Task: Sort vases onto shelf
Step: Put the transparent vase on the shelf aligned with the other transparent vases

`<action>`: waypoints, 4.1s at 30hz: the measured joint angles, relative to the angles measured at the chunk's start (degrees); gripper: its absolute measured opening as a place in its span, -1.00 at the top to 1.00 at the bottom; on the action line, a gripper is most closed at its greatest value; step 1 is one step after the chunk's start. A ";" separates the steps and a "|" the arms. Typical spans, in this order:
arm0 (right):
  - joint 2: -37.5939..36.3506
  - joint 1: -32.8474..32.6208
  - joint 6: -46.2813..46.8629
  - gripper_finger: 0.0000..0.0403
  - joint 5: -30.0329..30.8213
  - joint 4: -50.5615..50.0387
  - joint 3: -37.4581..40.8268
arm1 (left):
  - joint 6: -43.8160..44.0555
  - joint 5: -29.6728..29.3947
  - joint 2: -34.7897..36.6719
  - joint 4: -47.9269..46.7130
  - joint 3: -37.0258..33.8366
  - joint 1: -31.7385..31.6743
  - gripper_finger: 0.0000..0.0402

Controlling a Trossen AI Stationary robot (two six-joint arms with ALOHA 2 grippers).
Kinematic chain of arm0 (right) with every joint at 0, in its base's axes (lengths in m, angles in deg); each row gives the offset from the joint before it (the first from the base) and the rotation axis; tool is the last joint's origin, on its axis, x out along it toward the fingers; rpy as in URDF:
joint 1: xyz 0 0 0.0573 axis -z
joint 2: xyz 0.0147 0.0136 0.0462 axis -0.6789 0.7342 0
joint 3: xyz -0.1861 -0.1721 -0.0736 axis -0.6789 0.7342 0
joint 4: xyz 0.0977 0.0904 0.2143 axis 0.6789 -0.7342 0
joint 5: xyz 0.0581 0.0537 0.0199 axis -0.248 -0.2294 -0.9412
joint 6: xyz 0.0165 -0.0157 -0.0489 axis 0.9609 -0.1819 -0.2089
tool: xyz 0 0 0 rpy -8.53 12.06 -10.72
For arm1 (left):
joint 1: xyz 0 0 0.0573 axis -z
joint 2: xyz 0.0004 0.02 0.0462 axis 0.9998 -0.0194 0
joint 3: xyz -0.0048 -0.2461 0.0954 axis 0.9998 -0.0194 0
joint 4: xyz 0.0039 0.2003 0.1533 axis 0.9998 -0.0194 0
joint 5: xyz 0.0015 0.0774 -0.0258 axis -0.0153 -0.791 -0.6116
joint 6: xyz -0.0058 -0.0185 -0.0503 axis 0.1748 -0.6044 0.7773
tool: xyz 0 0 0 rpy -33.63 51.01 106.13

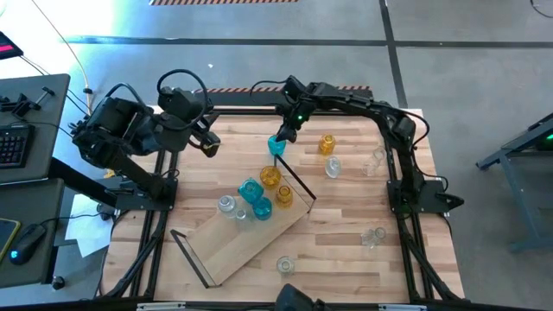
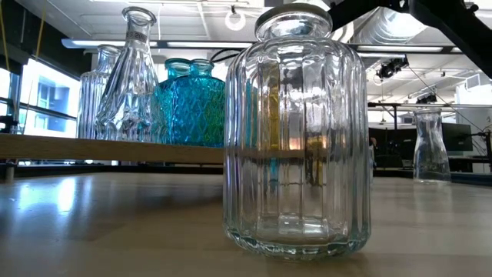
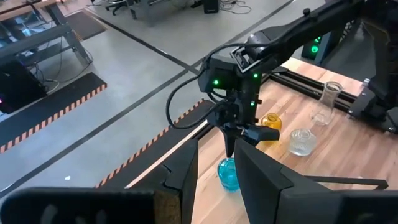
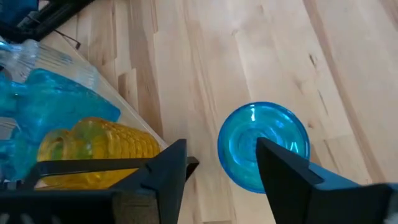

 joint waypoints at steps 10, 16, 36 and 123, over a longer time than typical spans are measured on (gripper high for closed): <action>-0.02 2.61 -0.45 0.12 6.79 -16.76 -8.98 | 1.17 0.68 -2.26 0.02 0.02 -1.96 0.52; -0.90 4.31 -0.54 0.12 8.65 -26.18 -17.53 | 0.01 0.31 -3.41 0.01 -0.02 -2.20 0.52; -18.46 5.69 9.63 0.12 17.01 -35.92 -26.94 | 3.99 -4.44 -3.45 0.01 0.00 -5.82 0.52; -21.24 5.14 -6.83 0.12 20.82 -21.88 -26.64 | -26.45 28.44 -22.25 29.72 0.02 -19.76 0.52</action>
